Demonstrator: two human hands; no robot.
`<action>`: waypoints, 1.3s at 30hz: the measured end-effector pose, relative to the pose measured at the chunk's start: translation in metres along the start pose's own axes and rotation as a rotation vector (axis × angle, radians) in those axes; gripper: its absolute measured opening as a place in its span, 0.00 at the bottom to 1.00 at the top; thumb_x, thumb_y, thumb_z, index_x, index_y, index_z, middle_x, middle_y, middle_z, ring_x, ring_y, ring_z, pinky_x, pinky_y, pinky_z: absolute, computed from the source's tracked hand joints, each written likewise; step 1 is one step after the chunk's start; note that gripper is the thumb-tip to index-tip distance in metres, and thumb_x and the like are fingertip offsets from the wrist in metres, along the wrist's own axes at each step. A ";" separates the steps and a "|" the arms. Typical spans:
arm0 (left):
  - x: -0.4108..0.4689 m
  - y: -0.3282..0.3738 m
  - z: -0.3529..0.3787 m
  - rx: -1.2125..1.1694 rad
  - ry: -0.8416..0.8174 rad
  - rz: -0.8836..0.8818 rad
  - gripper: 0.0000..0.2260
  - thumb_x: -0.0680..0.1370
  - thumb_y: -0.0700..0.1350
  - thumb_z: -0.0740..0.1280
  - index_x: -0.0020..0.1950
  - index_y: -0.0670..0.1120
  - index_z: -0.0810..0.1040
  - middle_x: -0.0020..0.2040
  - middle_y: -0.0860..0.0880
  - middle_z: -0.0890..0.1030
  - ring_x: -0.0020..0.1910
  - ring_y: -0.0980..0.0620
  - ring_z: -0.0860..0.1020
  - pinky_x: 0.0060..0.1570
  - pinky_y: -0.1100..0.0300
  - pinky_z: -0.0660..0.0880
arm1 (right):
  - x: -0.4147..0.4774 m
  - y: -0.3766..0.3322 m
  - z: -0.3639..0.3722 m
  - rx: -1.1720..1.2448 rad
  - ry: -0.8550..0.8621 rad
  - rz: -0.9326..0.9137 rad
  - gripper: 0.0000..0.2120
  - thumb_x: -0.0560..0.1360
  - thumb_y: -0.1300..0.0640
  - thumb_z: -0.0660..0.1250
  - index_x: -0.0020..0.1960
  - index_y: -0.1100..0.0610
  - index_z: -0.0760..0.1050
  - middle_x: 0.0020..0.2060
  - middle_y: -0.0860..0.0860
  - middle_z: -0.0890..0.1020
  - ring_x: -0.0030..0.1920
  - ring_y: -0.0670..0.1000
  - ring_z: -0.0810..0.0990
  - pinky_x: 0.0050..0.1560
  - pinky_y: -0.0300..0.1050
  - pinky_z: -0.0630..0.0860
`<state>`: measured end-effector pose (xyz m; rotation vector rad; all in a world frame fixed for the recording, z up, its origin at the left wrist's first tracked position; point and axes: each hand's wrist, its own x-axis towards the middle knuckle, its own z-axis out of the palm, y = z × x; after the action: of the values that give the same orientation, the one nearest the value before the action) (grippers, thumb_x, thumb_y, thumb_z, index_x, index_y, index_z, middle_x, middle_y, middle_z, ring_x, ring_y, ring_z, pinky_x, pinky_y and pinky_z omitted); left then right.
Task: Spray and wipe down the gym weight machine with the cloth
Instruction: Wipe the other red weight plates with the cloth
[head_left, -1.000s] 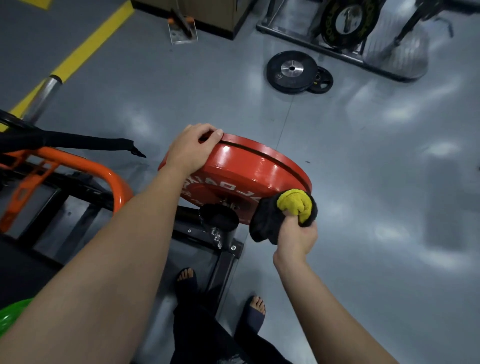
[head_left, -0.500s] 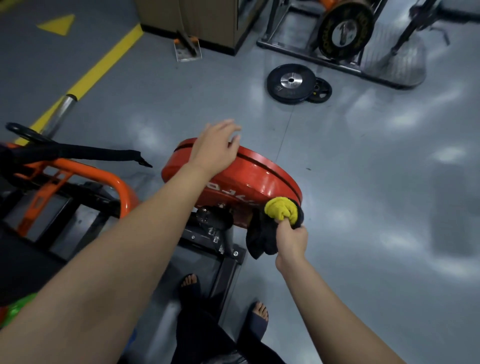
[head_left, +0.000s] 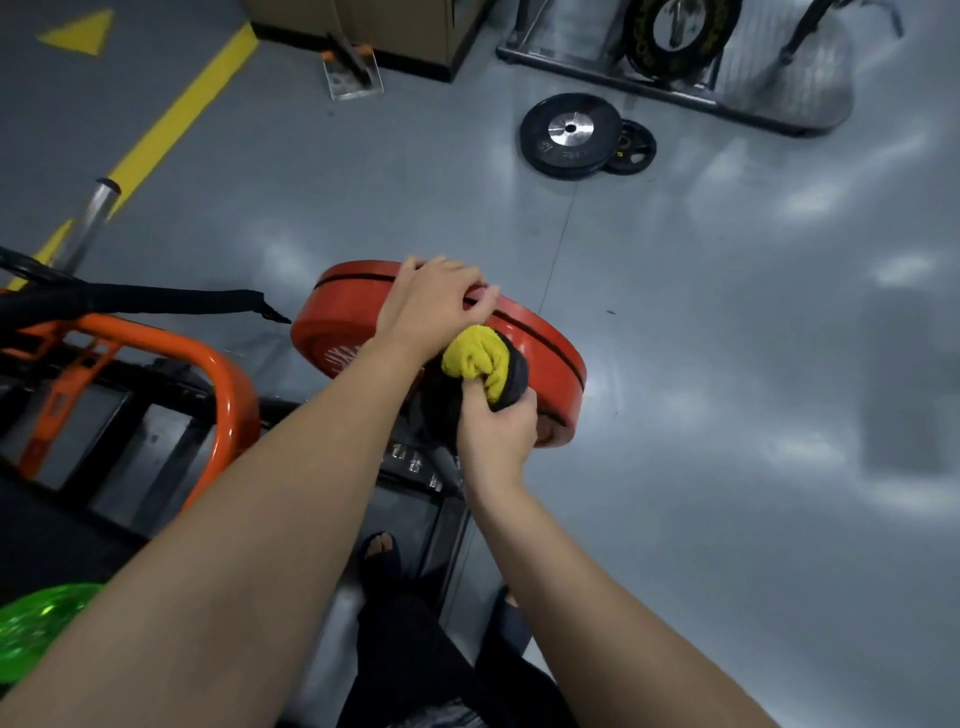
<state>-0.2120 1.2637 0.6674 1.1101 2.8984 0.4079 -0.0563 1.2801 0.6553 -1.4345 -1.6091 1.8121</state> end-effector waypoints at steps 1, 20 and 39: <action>0.000 -0.004 -0.002 -0.015 0.017 0.003 0.20 0.80 0.61 0.57 0.50 0.50 0.83 0.50 0.52 0.84 0.56 0.49 0.78 0.58 0.52 0.63 | 0.002 0.003 0.001 0.003 0.020 -0.002 0.10 0.75 0.57 0.72 0.53 0.53 0.74 0.41 0.43 0.79 0.45 0.50 0.80 0.48 0.41 0.70; -0.005 -0.105 -0.023 -0.180 0.024 -0.266 0.20 0.86 0.56 0.56 0.55 0.44 0.81 0.51 0.42 0.84 0.54 0.38 0.79 0.54 0.47 0.74 | 0.016 0.026 -0.010 0.048 0.207 -0.024 0.17 0.77 0.55 0.73 0.63 0.56 0.76 0.46 0.41 0.79 0.54 0.53 0.80 0.58 0.43 0.72; -0.010 -0.039 -0.008 -0.104 0.131 -0.023 0.13 0.81 0.53 0.59 0.55 0.49 0.79 0.55 0.54 0.82 0.57 0.50 0.77 0.65 0.53 0.66 | 0.024 0.045 0.008 0.188 0.157 0.261 0.16 0.73 0.59 0.70 0.61 0.56 0.80 0.54 0.52 0.85 0.55 0.53 0.83 0.60 0.49 0.79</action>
<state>-0.2309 1.2268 0.6648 1.0735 2.9573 0.6456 -0.0576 1.2802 0.6036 -1.7126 -1.1881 1.8750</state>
